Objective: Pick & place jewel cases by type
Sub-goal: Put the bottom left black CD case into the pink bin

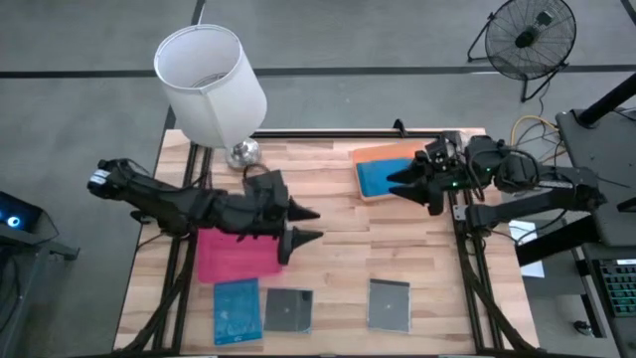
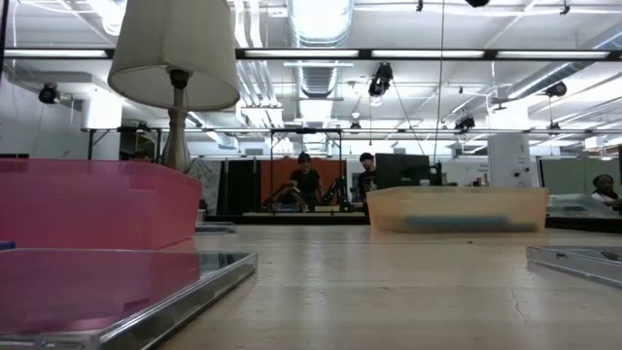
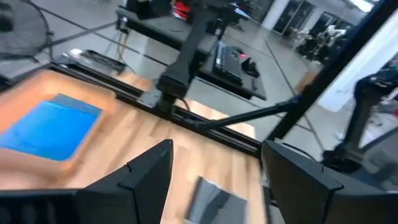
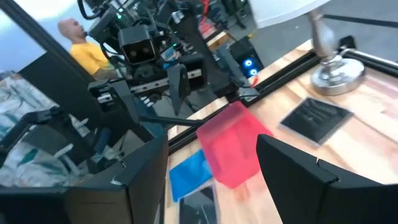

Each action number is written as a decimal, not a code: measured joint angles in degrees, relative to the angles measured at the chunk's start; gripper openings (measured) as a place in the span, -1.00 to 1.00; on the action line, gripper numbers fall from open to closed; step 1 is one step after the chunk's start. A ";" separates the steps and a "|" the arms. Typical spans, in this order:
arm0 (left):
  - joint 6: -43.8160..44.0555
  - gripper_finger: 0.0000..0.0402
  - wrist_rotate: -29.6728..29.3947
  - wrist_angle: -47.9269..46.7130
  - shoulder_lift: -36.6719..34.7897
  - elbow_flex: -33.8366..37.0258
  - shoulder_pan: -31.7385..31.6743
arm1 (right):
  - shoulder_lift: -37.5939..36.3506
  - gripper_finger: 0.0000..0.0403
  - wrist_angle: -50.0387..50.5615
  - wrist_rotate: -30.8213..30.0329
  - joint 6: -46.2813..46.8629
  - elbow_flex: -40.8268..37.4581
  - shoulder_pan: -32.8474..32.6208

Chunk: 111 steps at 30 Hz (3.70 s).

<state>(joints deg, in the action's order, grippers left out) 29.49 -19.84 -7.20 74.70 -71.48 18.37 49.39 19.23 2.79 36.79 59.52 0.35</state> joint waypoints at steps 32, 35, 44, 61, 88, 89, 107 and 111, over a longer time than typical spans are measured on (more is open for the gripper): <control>44.42 0.14 -25.52 -20.63 1.57 0.50 25.42 | 37.58 0.16 -13.03 -10.91 -0.98 18.46 -20.92; 50.35 0.14 -26.70 -20.96 3.26 0.50 26.31 | 40.40 0.16 -13.69 -10.89 -0.02 19.70 -22.35; 65.94 0.14 -23.33 -21.22 9.25 0.50 26.80 | 44.82 0.18 -13.84 -11.34 5.39 20.26 -26.66; 71.73 0.14 -11.02 -20.76 14.85 0.52 26.75 | 48.17 0.16 -12.07 -26.36 21.16 16.55 -35.65; 74.30 0.14 3.58 -17.83 29.19 0.52 26.58 | 48.74 0.15 -12.78 -32.99 30.02 14.76 -37.26; 74.37 0.14 3.72 -17.51 29.71 0.52 26.55 | 48.73 0.15 -12.83 -32.99 30.26 14.76 -37.26; 76.62 0.14 4.37 -16.45 34.50 0.49 25.27 | 48.70 0.16 -14.30 -32.96 30.13 14.83 -37.26; 76.63 0.14 4.39 -15.18 34.93 0.40 24.66 | 48.70 0.15 -14.72 -32.95 29.33 14.83 -37.26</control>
<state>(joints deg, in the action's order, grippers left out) 106.13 -15.45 -22.38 109.62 -71.09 43.03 98.08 4.50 -30.16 66.12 74.35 -36.91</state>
